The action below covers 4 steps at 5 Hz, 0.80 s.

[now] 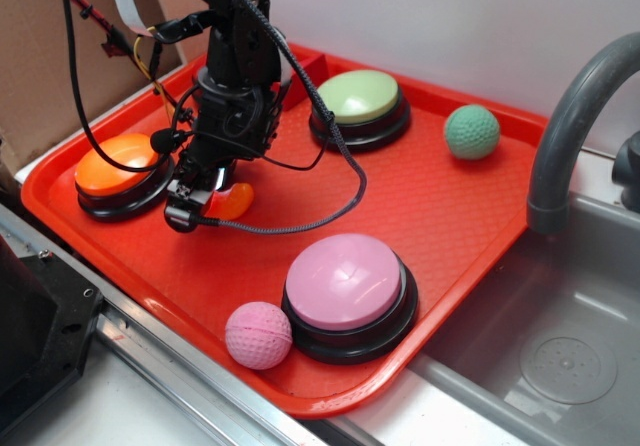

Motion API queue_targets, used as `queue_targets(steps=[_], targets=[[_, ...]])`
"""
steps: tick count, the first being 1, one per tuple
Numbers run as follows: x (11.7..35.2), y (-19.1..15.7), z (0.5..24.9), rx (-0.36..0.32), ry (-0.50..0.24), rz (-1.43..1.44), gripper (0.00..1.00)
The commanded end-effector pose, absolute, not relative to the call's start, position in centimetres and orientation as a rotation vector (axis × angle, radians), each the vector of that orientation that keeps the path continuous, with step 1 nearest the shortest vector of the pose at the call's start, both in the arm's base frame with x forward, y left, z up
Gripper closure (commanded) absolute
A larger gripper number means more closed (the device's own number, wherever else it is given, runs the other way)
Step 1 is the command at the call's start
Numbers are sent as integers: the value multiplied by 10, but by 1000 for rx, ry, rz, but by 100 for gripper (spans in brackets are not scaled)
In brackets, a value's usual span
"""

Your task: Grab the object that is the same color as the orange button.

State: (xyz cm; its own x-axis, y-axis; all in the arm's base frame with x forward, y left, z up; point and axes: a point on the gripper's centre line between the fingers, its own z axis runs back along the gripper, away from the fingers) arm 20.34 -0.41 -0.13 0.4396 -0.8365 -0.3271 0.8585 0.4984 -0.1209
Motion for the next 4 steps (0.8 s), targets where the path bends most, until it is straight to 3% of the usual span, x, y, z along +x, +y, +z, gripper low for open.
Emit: queue_targets(steps=[1, 2, 3, 4], targets=[[186, -17, 13, 63, 387, -1014, 100], [164, -27, 63, -7, 334, -774, 100], [119, -28, 109, -32, 116, -541, 100], [89, -25, 155, -136, -6, -303, 100]])
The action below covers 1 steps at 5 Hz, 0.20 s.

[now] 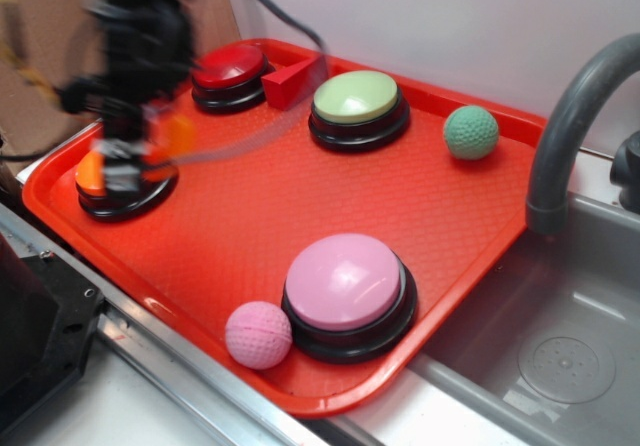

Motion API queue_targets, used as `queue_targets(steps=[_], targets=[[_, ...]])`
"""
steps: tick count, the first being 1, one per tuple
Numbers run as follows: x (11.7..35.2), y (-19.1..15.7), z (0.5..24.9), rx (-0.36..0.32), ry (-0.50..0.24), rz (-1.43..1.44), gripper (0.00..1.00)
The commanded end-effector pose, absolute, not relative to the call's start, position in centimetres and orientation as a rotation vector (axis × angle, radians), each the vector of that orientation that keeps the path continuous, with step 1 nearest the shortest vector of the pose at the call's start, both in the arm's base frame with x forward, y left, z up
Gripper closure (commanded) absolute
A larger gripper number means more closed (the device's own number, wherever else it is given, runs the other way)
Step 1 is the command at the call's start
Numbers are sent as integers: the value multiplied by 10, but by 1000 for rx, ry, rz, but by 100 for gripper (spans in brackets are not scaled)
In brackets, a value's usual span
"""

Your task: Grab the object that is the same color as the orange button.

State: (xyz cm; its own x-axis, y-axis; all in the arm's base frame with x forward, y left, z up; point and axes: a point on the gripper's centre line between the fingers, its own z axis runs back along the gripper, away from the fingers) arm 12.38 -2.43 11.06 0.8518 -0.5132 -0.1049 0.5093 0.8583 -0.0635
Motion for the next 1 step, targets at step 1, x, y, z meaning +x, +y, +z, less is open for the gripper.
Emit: queue_targets(steps=[1], targets=[[83, -29, 203, -124, -80, -82, 100]])
